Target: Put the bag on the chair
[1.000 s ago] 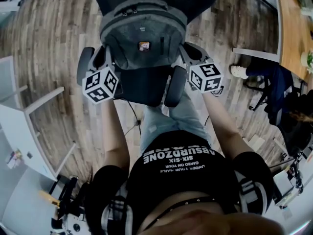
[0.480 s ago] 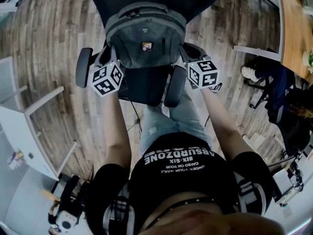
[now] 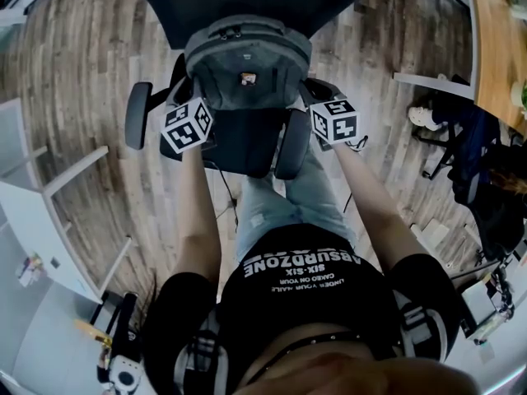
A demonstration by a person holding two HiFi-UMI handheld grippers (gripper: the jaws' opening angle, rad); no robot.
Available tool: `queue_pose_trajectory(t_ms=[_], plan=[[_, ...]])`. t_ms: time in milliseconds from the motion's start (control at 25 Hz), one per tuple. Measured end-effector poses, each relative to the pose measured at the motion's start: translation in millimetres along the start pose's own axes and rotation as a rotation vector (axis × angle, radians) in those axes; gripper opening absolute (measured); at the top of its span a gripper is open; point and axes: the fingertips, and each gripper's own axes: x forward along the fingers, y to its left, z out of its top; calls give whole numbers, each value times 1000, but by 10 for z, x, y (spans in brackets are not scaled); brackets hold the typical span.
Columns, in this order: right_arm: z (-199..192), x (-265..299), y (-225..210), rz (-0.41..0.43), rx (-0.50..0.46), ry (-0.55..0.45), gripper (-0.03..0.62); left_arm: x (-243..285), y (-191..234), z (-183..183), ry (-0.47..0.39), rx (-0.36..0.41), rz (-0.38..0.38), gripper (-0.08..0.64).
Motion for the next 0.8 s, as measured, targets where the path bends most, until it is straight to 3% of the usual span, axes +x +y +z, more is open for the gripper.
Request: queue_pose_trajectory(t_ms=[200,800], plan=[[-241,78,-34,-2,9,44,44,62,15,-204,22,-2,-8,64],[-99,362,-126,37,53,-29,44,354,208,-262,35,-81,27,64]])
